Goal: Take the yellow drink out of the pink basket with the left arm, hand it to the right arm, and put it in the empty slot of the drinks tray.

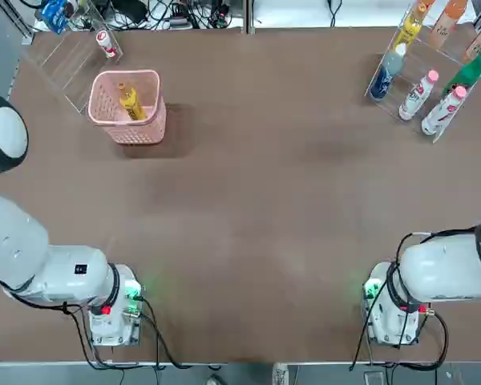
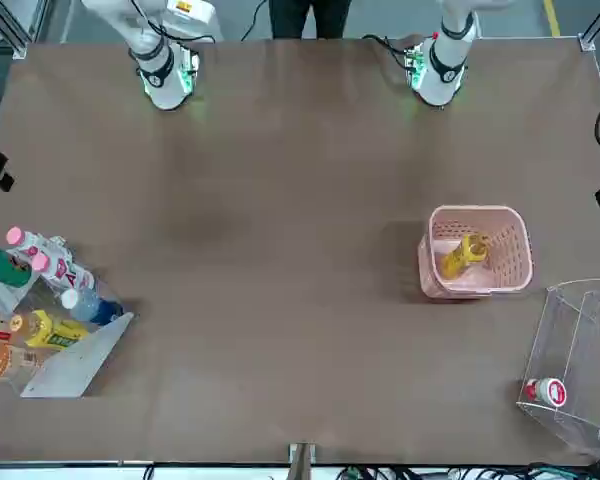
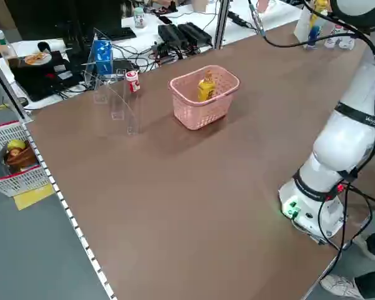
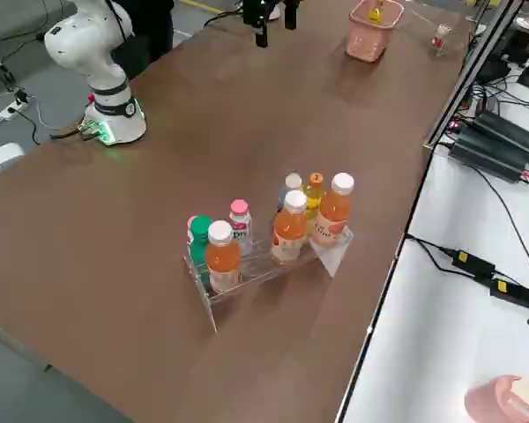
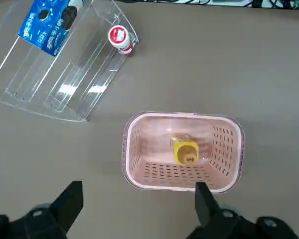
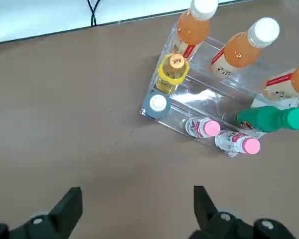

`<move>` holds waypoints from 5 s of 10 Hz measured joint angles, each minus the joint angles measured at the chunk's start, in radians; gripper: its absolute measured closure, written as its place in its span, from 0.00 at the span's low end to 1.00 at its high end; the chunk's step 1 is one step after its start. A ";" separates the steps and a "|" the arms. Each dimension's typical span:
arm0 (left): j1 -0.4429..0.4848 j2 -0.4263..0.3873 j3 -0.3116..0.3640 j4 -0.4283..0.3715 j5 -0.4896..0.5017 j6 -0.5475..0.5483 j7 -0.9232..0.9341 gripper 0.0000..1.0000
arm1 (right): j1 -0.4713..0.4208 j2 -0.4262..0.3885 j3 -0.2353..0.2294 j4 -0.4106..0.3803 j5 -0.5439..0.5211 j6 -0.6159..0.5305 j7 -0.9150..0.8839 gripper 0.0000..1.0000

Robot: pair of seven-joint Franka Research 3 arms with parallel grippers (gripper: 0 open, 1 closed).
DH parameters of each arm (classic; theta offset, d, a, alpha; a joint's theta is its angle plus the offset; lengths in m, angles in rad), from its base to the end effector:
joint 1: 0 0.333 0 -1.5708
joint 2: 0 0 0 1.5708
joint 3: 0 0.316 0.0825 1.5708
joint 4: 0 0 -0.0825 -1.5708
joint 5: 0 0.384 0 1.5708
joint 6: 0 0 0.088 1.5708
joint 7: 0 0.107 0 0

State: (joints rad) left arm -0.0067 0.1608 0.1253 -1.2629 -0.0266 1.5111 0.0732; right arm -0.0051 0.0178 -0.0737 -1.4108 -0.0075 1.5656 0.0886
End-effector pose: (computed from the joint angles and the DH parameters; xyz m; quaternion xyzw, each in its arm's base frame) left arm 0.5934 0.0599 0.6713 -0.9988 -0.0201 -0.0444 0.0010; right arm 0.5566 -0.0443 0.6896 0.9941 -0.0836 0.0685 0.0041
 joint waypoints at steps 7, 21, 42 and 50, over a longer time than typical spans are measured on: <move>-0.005 -0.001 -0.044 0.000 -0.002 0.001 -0.064 0.00 | -0.001 0.000 -0.001 0.004 0.000 0.000 0.000 0.01; -0.006 0.006 -0.159 -0.242 -0.002 0.178 -0.239 0.02 | -0.001 0.000 -0.001 0.006 0.000 0.000 0.000 0.01; -0.006 -0.067 -0.205 -0.745 0.006 0.702 -0.319 0.03 | -0.001 0.000 -0.001 0.006 0.000 0.002 0.000 0.01; 0.004 -0.070 -0.205 -0.859 0.006 0.826 -0.319 0.04 | -0.001 0.000 -0.002 0.006 0.000 0.002 0.000 0.01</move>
State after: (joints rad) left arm -0.0024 0.0908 -0.0800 -2.1223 -0.0209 2.3369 -0.2456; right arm -0.0064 0.0178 -0.0756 -1.4050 -0.0075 1.5680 0.0889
